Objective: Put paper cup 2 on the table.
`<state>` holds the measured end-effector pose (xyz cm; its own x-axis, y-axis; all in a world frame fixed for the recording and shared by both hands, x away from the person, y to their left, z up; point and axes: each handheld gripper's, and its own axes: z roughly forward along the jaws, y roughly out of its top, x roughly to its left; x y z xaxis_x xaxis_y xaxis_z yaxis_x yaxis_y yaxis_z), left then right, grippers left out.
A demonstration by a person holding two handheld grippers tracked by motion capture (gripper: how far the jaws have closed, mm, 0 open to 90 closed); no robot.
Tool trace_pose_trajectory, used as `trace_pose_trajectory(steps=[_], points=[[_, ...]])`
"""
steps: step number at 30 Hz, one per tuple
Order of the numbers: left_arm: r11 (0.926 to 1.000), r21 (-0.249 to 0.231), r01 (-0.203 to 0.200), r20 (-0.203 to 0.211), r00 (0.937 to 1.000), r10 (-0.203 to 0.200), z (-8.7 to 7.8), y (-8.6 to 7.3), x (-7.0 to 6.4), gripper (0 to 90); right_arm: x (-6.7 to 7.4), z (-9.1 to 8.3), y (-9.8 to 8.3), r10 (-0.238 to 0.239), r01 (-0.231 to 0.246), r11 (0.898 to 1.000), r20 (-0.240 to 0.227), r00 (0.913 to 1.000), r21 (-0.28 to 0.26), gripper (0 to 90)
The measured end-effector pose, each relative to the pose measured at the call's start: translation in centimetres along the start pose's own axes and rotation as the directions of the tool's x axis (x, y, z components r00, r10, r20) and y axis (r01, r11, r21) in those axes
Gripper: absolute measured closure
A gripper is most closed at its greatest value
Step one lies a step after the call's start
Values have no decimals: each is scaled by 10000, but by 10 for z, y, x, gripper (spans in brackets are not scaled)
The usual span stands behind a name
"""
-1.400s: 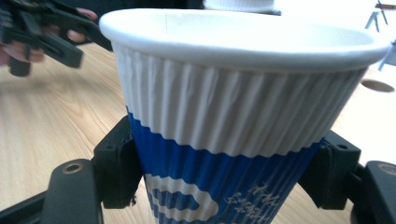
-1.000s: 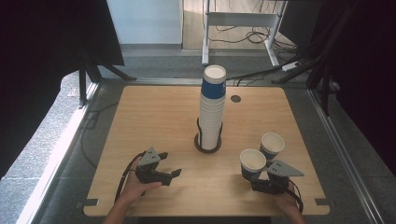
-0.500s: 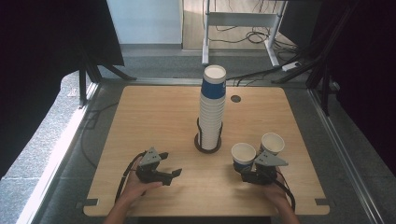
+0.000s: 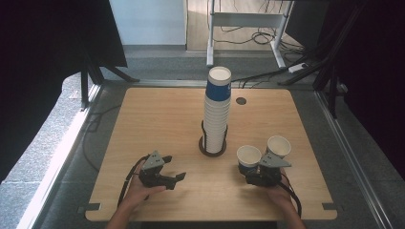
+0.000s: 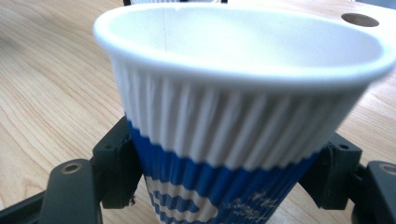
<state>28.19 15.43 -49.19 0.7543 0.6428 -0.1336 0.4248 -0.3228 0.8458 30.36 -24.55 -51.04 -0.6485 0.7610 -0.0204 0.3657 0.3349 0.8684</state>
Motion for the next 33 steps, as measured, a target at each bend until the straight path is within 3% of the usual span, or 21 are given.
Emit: trace_pose_trajectory(steps=[14, 18, 21, 33], points=[[10000, 19, 15, -5, 10000, -15, -1, -1, 0, 141, -3, 0, -3, 19, -24, 9997, 210, 9998, 258, 238], [10000, -31, 36, 9, 10000, -36, -2, -1, -1, 140, -6, 0, -4, 305, -310, 9991, 169, 9994, 290, 149], [9999, -85, 90, 10, 10000, -90, -3, 0, 0, 140, -6, -1, -4, 339, -344, 9990, 170, 9993, 298, 135], [9998, -190, 75, -37, 10000, -76, -7, 0, -1, 140, 2, -32, -8, 676, -669, 9969, 149, 9976, -412, 114]])
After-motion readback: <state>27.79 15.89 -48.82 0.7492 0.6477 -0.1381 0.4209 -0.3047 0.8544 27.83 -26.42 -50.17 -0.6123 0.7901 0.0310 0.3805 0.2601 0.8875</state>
